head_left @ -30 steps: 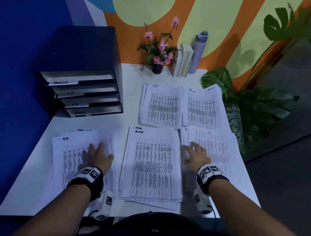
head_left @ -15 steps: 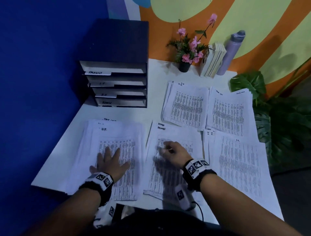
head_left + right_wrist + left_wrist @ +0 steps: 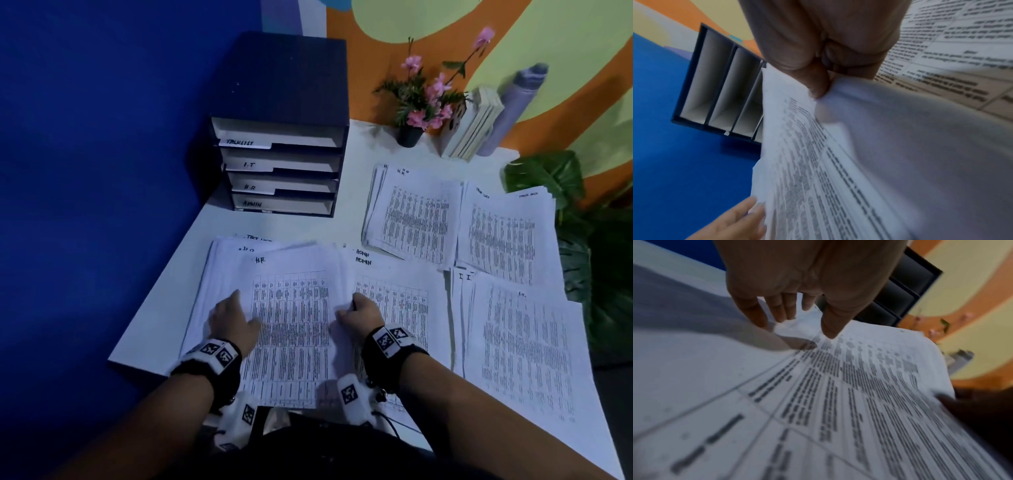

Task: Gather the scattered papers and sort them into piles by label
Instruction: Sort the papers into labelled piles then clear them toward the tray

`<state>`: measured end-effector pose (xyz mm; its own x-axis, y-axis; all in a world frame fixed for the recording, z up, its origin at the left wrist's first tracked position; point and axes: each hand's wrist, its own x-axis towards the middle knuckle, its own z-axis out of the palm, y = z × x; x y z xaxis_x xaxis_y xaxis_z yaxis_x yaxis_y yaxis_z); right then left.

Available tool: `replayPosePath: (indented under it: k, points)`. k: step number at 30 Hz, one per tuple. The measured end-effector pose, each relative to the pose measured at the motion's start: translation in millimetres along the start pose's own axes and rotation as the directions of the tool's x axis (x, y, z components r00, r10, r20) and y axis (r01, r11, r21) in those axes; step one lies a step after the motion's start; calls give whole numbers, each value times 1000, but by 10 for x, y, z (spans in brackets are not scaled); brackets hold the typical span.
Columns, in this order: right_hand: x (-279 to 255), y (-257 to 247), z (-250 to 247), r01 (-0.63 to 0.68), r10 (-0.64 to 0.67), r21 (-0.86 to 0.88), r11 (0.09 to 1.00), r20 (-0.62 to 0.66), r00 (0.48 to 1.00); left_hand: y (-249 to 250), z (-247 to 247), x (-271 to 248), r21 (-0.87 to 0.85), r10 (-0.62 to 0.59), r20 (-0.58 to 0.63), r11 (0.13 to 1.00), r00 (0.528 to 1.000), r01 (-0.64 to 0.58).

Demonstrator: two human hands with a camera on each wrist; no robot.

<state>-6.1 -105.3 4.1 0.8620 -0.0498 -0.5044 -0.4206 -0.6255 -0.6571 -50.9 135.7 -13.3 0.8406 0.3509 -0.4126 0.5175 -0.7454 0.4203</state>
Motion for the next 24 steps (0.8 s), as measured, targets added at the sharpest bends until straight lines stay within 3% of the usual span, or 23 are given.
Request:
replayPosePath:
  k: [3, 8, 14, 17, 24]
  points:
    - [17, 57, -26, -21, 22, 99, 995, -11, 1000, -54, -88, 73, -252, -17, 22, 967, 1000, 22]
    - [37, 58, -4, 9, -5, 94, 996, -52, 999, -76, -138, 91, -299, 18, 132, 954, 991, 22]
    - [58, 69, -22, -53, 68, 137, 989, -108, 992, -66, -136, 96, -372, 63, 67, 927, 996, -33]
    - [100, 123, -84, -69, 74, 34, 997, -169, 983, -50, -141, 97, -392, 25, 52, 920, 998, -3]
    - [134, 285, -192, -109, 109, 13, 994, -256, 960, -86, -173, 204, -420, -98, 19, 902, 995, 97]
